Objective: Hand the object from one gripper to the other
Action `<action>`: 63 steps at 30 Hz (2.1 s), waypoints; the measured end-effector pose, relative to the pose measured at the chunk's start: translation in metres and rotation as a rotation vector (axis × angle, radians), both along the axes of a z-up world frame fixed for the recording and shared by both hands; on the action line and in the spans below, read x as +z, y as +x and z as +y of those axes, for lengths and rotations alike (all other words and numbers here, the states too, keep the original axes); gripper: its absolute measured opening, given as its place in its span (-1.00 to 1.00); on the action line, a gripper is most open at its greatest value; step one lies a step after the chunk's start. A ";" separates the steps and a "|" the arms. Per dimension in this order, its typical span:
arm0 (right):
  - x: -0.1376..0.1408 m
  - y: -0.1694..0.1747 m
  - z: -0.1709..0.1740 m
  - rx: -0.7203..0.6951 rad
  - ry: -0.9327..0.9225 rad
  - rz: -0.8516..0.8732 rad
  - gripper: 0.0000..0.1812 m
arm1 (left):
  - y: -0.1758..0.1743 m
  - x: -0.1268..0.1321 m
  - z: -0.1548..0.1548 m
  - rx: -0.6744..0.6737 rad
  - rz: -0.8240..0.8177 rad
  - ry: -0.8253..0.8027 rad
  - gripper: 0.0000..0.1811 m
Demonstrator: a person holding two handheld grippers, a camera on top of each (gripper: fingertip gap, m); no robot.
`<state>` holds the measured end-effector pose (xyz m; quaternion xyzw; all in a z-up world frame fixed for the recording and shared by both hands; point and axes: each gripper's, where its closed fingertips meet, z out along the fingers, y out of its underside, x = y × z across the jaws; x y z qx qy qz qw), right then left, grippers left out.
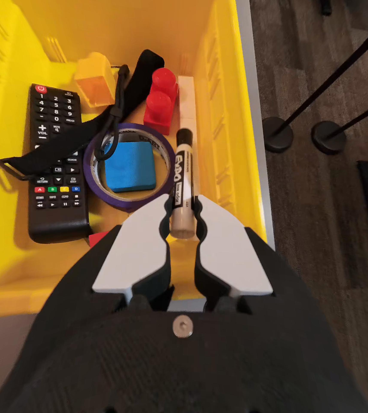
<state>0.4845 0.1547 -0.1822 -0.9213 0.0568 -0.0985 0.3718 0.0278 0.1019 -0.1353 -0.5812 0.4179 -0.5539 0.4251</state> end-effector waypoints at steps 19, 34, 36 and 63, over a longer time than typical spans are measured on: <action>0.078 -0.350 0.042 0.797 0.565 0.483 -0.54 | -0.021 -0.001 0.022 0.078 0.036 0.026 -0.50; 0.045 -0.432 0.088 1.019 0.532 0.643 -0.56 | -0.042 0.022 0.092 0.064 -0.200 -0.213 -0.49; 0.056 -0.438 0.094 1.012 0.530 0.747 -0.53 | -0.035 0.014 0.101 0.054 -0.120 -0.169 -0.50; 0.036 -0.464 0.060 1.043 0.426 0.856 -0.48 | -0.036 0.008 0.111 0.026 -0.155 -0.261 -0.56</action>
